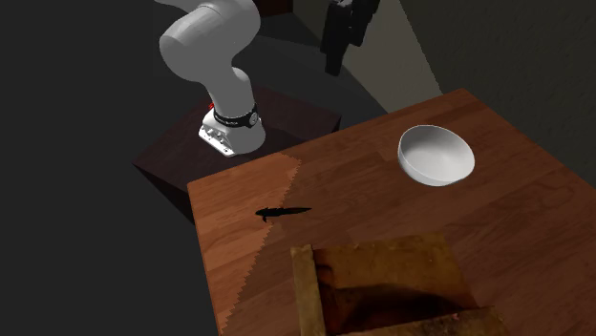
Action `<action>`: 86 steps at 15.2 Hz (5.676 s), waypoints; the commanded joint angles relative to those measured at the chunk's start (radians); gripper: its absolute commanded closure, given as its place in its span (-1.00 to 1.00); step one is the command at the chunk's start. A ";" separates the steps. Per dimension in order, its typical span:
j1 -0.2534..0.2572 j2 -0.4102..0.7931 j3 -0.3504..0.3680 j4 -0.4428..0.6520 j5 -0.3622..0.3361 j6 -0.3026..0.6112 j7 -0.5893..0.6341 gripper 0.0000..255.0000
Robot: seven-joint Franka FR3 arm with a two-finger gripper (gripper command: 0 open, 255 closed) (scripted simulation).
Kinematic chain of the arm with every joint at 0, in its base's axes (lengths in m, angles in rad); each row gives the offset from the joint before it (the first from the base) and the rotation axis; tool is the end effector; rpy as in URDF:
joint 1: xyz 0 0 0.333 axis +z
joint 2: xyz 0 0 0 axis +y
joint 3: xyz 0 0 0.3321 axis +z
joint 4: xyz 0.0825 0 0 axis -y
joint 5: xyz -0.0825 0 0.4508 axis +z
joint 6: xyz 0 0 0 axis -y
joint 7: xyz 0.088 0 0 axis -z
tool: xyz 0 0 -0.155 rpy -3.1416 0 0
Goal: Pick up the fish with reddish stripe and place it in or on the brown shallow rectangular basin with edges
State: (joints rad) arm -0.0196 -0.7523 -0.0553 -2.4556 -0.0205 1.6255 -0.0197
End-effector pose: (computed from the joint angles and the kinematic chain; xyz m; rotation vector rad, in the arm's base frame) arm 0.3657 -0.0311 0.4922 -3.1183 0.0575 0.1213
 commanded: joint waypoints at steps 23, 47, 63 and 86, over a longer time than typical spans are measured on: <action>-0.062 0.321 -0.489 -0.342 -0.349 0.621 -0.737 -1.00; -0.030 0.549 -0.586 -0.367 -0.331 0.867 -0.850 1.00; -0.072 0.335 -0.525 -0.327 -0.373 0.619 -0.816 1.00; -0.050 0.219 -0.438 -0.113 -0.304 0.292 -0.823 1.00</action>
State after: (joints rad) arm -0.0862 -0.5679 -0.4917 -2.5982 -0.3393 1.9130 -0.8434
